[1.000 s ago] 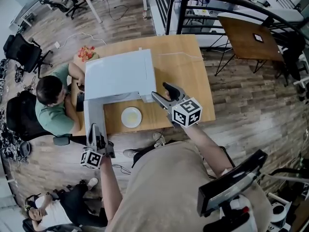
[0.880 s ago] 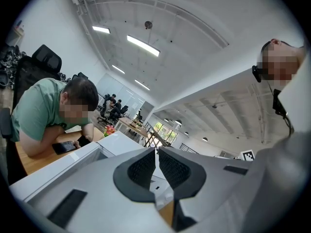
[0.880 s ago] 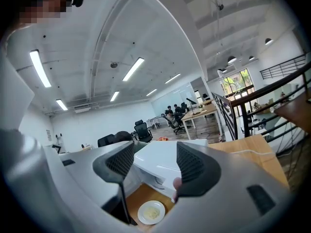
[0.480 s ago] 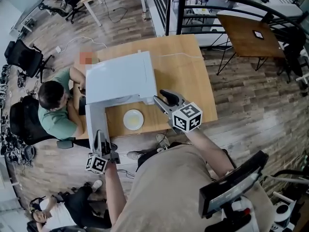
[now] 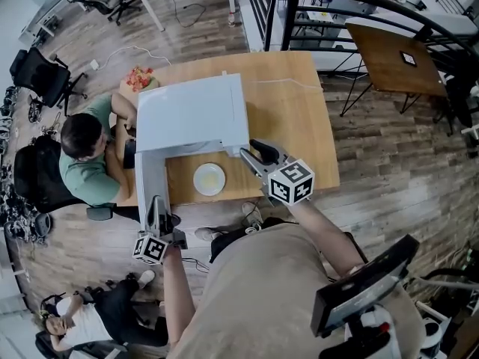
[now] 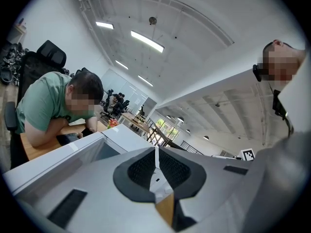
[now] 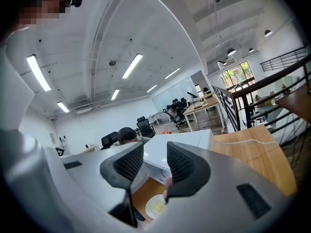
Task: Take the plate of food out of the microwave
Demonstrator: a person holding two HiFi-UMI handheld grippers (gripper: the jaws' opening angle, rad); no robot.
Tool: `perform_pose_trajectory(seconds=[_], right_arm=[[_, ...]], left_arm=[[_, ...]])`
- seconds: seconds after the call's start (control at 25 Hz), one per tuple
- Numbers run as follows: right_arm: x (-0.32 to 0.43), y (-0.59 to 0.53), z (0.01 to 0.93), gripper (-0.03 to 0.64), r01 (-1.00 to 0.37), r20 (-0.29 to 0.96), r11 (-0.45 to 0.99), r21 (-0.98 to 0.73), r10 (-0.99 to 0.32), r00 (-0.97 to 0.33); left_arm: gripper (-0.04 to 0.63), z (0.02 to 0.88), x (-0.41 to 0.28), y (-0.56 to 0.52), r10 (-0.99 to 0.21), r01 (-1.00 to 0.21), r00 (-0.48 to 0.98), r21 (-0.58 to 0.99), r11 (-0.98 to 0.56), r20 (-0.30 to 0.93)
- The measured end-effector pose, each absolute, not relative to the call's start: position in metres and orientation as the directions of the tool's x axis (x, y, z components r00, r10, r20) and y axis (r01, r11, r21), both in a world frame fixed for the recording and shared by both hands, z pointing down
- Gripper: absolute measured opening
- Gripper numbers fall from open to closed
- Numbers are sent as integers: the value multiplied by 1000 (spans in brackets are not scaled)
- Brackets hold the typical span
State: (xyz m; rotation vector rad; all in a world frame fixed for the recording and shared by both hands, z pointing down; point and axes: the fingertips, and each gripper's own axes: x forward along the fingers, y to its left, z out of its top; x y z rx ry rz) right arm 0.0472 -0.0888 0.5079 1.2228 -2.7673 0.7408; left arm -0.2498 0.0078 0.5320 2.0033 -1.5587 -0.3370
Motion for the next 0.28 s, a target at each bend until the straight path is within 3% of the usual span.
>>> perform_pose_trajectory(seconds=[0.28], right_arm=[[37,-88,517,158,-690,222,586,-425,-672,-707]], left_arm=[[6,538,-251,3,-945,-797,298,581,-167,138]])
